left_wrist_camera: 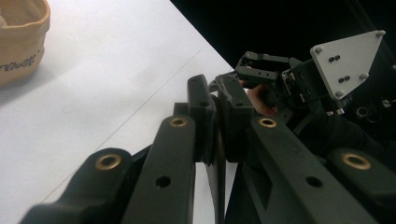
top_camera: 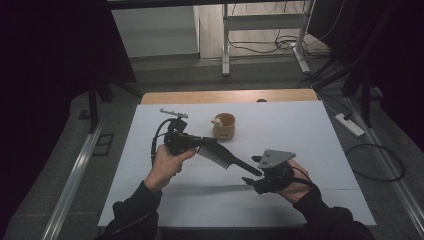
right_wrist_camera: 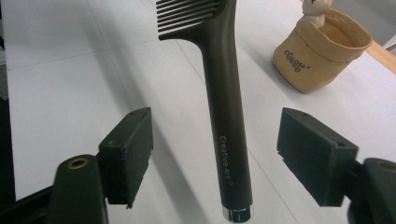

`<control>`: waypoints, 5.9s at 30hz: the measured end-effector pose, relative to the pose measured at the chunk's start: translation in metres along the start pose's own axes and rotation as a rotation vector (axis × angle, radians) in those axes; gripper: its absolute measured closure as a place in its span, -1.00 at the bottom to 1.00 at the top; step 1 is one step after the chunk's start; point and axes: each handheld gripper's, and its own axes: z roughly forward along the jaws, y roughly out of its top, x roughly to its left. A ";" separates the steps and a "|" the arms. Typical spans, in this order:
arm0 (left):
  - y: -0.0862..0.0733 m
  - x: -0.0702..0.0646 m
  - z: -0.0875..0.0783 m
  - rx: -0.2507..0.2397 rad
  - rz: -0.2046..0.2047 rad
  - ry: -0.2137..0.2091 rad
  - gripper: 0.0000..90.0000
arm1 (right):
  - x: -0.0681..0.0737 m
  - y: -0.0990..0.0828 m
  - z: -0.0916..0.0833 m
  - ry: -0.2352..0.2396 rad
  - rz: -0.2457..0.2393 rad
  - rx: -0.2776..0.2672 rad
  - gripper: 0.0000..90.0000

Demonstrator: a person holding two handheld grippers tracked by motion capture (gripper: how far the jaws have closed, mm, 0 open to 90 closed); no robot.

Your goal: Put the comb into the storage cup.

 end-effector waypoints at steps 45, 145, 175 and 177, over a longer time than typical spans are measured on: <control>0.016 0.007 -0.025 -0.028 0.033 0.087 0.86 | -0.021 -0.021 -0.010 0.015 0.203 0.077 -1.00; 0.108 0.039 -0.078 -0.116 -0.021 0.334 0.86 | -0.027 -0.102 -0.108 -0.245 0.486 0.172 -1.00; 0.126 0.051 -0.064 -0.078 -0.030 0.390 0.86 | -0.026 -0.103 -0.111 -0.244 0.486 0.161 -1.00; 0.127 0.053 -0.062 -0.070 -0.031 0.392 0.86 | -0.026 -0.103 -0.111 -0.243 0.485 0.162 -1.00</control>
